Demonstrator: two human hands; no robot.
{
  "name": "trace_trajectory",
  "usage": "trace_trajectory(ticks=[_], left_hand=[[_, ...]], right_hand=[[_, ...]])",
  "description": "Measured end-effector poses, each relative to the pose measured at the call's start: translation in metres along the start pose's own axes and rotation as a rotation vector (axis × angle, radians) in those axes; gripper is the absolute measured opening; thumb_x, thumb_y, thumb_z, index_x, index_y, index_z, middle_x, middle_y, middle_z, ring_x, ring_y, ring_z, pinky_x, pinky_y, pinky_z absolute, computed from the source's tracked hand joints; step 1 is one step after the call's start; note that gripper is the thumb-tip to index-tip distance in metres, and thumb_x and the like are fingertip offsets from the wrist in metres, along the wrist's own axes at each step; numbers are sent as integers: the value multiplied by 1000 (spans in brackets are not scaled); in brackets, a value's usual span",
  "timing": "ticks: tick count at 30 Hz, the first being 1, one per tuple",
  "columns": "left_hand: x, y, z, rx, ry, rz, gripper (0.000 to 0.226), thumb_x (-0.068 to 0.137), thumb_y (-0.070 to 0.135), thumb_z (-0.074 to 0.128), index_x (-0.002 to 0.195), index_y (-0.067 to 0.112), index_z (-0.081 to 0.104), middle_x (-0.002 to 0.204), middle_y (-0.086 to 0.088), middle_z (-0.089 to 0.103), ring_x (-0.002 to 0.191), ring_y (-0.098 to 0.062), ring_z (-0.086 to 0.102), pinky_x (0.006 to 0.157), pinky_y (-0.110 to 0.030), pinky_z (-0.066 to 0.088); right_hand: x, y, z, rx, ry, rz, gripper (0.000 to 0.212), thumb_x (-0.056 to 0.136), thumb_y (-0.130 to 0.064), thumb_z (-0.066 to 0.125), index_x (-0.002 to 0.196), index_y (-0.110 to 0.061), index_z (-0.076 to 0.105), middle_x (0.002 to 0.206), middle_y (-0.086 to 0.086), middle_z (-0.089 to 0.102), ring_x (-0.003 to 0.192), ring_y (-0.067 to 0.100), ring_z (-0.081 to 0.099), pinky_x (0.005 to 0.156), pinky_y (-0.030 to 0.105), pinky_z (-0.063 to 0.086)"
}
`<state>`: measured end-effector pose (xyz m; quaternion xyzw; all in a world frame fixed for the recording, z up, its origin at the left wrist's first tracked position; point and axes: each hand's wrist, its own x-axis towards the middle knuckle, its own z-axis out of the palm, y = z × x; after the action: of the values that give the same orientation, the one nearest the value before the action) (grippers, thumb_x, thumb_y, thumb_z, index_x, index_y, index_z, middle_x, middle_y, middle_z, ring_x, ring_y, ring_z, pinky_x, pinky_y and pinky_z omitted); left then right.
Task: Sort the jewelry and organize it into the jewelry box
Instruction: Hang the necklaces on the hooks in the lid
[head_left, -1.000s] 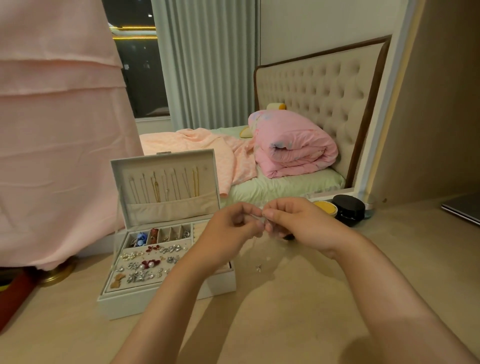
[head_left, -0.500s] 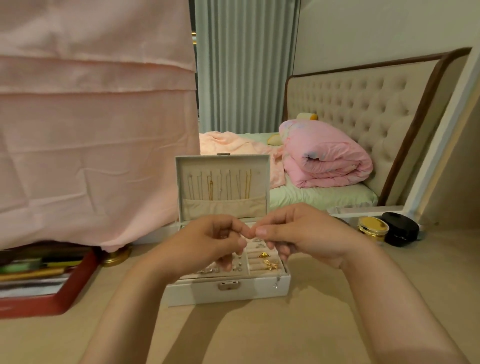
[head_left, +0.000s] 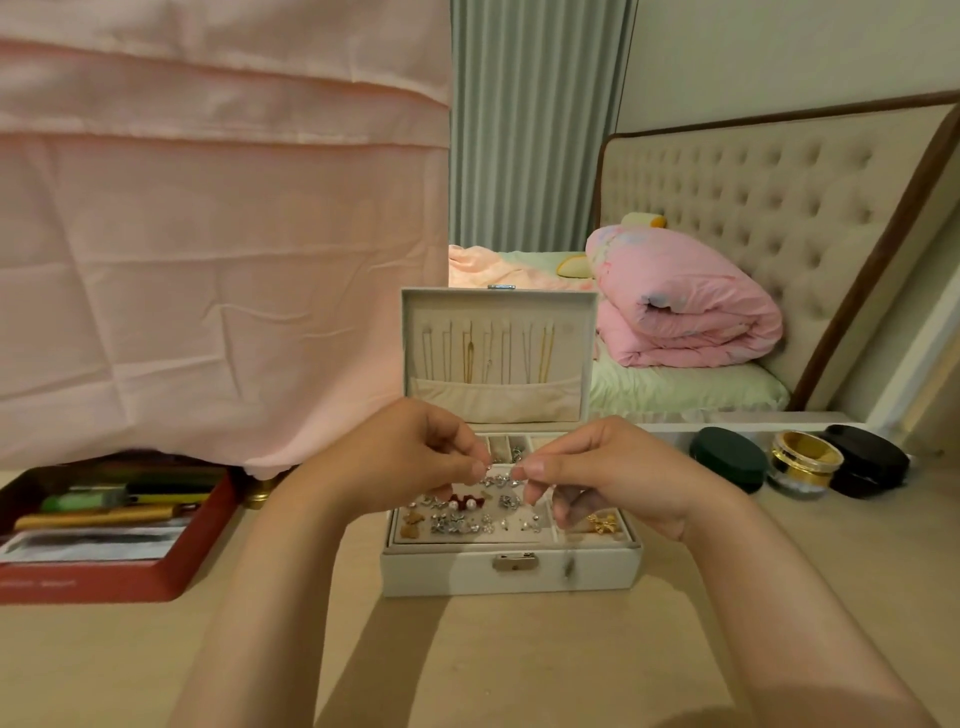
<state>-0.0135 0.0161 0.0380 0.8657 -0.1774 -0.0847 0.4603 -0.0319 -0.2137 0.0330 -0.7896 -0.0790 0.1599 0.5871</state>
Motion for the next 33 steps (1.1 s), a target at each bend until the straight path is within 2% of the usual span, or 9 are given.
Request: trace_trajectory(ticks=[4, 9, 14, 16, 20, 23, 26, 30, 33], left_hand=[[2, -1, 0, -3, 35, 33, 8, 85, 21, 78, 81, 28, 79, 72, 3, 72, 61, -9, 62, 73, -47, 58], [5, 5, 8, 4, 24, 59, 10, 90, 27, 71, 81, 25, 75, 57, 17, 58, 56, -4, 52, 60, -26, 48], [9, 1, 11, 51, 32, 13, 13, 91, 38, 67, 85, 27, 73, 57, 19, 53, 58, -7, 49, 63, -26, 45], [9, -1, 12, 41, -7, 7, 15, 88, 46, 68, 89, 32, 75, 66, 14, 59, 62, -6, 51, 68, -29, 47], [7, -2, 12, 12, -83, 33, 36, 70, 66, 72, 93, 40, 77, 94, -14, 69, 77, -10, 56, 83, -47, 54], [7, -3, 12, -37, -35, 31, 15, 82, 47, 76, 84, 33, 79, 81, -4, 71, 73, -13, 56, 77, -40, 51], [6, -3, 10, -82, -4, 6, 16, 87, 39, 73, 83, 24, 77, 78, 7, 70, 74, -11, 60, 79, -35, 50], [7, -7, 1, -195, 71, -10, 21, 88, 36, 70, 91, 16, 77, 111, 11, 71, 107, -13, 64, 92, -26, 46], [5, -7, 1, -471, 15, 110, 32, 87, 37, 62, 96, 10, 76, 107, -4, 73, 106, -20, 67, 100, -34, 46]], right_hand=[[3, 3, 3, -10, -22, 14, 17, 92, -19, 71, 101, -8, 80, 97, 13, 77, 76, 23, 67, 82, 40, 60], [6, 5, 9, -45, -21, -23, 15, 93, -18, 70, 99, -8, 80, 97, 10, 78, 96, 31, 74, 93, 41, 59], [8, 4, 10, 5, 56, -68, 16, 95, -17, 67, 94, -6, 79, 95, 9, 78, 89, 23, 74, 93, 39, 59], [8, 4, 10, 25, 74, -84, 18, 96, -17, 65, 90, -6, 77, 92, 10, 78, 84, 21, 73, 90, 38, 59], [10, 3, 10, 60, 125, -81, 24, 99, -19, 60, 84, -5, 72, 79, 10, 72, 71, 20, 69, 80, 34, 61], [11, 3, 10, 115, 118, -71, 33, 103, -24, 54, 74, -9, 62, 71, 9, 63, 66, 22, 64, 81, 40, 59], [11, 3, 8, 221, 83, -86, 37, 105, -23, 49, 69, -13, 52, 61, 4, 52, 56, 20, 52, 82, 47, 58], [10, 3, 3, 304, 102, -85, 37, 105, -21, 44, 69, -14, 45, 57, 1, 42, 51, 18, 41, 70, 39, 56], [10, 7, -2, 281, 124, -72, 37, 105, -21, 45, 69, -13, 46, 60, 4, 47, 53, 19, 44, 70, 39, 57]])
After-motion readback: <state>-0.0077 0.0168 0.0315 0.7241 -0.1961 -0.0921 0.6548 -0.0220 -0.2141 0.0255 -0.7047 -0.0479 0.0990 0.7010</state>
